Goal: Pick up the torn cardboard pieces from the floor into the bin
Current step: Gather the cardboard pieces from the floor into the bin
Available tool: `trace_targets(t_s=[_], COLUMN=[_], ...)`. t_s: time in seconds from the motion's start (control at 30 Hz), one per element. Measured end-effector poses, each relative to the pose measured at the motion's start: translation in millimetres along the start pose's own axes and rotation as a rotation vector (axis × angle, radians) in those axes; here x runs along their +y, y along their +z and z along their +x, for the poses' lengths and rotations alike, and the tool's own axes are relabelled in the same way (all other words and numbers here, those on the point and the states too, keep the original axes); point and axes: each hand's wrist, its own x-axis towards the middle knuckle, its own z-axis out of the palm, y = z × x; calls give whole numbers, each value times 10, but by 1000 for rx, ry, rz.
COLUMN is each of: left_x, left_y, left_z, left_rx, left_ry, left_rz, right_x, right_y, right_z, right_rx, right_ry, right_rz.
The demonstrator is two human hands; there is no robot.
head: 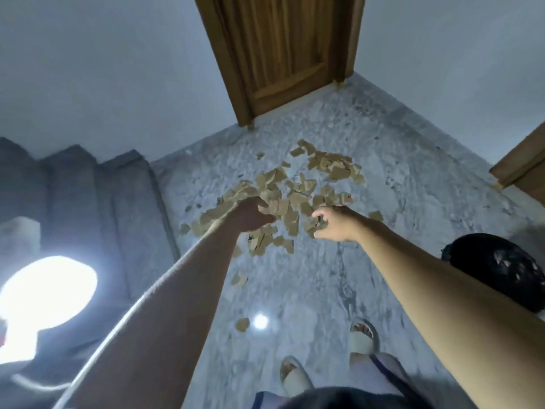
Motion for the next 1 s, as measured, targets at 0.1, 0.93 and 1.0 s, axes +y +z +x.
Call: trace_targets(t_s=[0.1,0.93,1.0], left_x=[-622,-5789,-5984], left_y=[4,5255,5584], left_z=[-27,2775,2974], left_rx=[21,-173,-151], left_ry=[-75,-479,-417], left_rz=[-55,-181,-70], right_x=[-444,-345,-256], right_y=[279,5872,6175], right_z=[288,5687,6071], right_rx=[-86,-172,-88], right_ry=[-76,-580,-609], right_rz=[-77,-872,-870])
